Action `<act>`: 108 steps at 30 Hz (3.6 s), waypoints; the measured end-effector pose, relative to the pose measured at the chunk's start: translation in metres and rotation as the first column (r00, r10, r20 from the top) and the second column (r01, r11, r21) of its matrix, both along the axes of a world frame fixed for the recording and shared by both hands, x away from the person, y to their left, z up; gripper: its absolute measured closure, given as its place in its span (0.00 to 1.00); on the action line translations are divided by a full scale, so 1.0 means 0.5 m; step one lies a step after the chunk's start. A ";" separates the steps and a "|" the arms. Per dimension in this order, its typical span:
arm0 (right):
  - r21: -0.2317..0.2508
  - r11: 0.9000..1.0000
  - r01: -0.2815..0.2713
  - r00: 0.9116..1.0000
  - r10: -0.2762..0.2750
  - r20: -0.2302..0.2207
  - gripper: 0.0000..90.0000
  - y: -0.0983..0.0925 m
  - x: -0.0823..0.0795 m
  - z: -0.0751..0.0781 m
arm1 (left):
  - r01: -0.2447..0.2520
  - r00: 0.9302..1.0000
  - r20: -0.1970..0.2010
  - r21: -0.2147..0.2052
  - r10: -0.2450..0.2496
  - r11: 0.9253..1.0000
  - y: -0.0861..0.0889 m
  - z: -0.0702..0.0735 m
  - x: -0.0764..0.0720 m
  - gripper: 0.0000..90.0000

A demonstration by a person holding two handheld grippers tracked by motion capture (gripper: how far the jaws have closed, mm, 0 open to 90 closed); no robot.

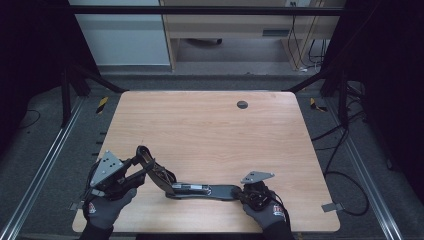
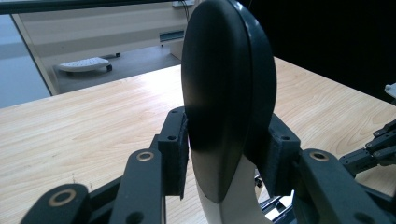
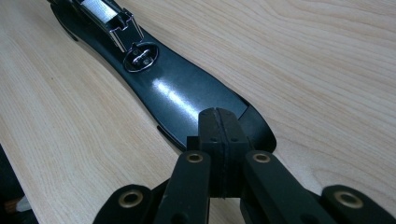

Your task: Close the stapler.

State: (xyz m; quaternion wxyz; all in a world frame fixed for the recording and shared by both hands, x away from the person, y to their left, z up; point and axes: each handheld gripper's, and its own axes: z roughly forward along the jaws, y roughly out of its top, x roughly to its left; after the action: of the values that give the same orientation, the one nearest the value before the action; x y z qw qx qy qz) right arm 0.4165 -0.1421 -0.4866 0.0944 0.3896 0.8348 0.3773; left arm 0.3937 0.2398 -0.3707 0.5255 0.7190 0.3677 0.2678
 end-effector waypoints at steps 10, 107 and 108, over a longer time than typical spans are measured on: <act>-0.001 1.000 0.005 1.000 -0.005 -0.003 1.00 0.002 -0.001 0.001 | 0.009 1.000 0.010 0.012 -0.009 1.000 -0.012 0.002 0.000 0.65; 0.002 1.000 0.002 1.000 -0.002 -0.007 1.00 0.003 -0.001 0.001 | 0.078 0.989 0.103 0.236 -0.105 0.969 -0.161 0.005 -0.003 0.62; 0.002 1.000 0.003 1.000 -0.003 -0.006 1.00 0.003 -0.001 0.001 | 0.080 0.989 0.104 0.236 -0.107 0.969 -0.162 0.004 -0.003 0.62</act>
State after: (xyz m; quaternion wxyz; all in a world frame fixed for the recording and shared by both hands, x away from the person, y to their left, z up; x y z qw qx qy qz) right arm 0.4159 -0.1406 -0.4861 0.0919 0.3920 0.8343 0.3766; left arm 0.3920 0.1588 -0.3686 0.4708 0.7749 0.2687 0.3250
